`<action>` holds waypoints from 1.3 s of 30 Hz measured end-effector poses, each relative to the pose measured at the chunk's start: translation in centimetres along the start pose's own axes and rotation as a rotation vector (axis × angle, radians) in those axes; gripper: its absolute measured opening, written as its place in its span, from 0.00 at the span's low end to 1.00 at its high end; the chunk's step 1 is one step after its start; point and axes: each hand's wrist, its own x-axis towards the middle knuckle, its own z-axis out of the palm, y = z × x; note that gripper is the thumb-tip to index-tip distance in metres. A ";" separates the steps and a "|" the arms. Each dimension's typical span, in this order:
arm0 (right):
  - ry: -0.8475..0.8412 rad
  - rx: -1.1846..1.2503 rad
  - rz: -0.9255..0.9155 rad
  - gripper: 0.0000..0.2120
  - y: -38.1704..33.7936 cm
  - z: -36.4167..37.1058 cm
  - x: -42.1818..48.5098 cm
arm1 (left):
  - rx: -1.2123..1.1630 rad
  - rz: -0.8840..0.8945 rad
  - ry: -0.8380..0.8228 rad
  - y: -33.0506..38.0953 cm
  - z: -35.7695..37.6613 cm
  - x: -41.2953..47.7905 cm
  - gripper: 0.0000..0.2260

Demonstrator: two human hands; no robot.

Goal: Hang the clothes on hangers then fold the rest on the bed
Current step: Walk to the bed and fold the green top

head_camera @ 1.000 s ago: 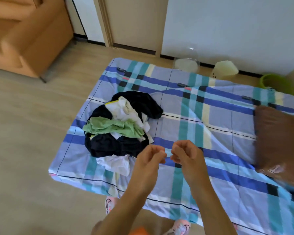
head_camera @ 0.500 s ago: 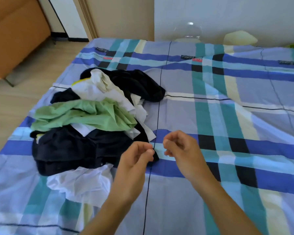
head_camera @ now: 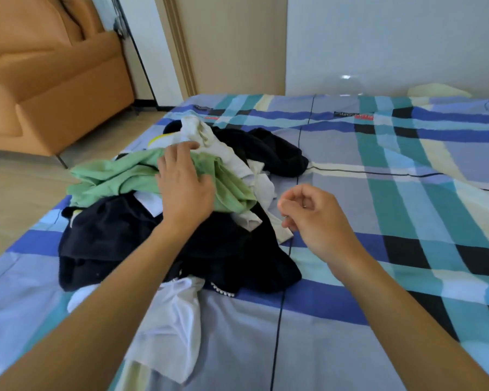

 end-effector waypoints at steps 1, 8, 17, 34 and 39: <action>-0.005 -0.003 -0.004 0.03 -0.5 0.2 0.0 | 0.125 0.025 -0.024 -0.8 0.1 1.1 0.28; -0.031 -0.086 -0.045 0.03 -4.0 0.7 -1.5 | 0.690 0.049 -0.360 -3.3 -1.7 4.3 0.05; 0.028 -0.135 -0.110 0.02 -9.0 -1.7 -7.7 | -0.112 0.206 -0.157 0.8 -12.3 4.5 0.05; 0.121 -0.052 -0.438 0.12 -19.6 -1.3 -14.5 | -0.479 0.695 -0.195 20.2 -24.1 1.4 0.03; 0.276 -0.092 -0.479 0.04 -18.5 -6.0 -14.6 | -0.511 0.595 -0.272 21.1 -21.5 0.8 0.09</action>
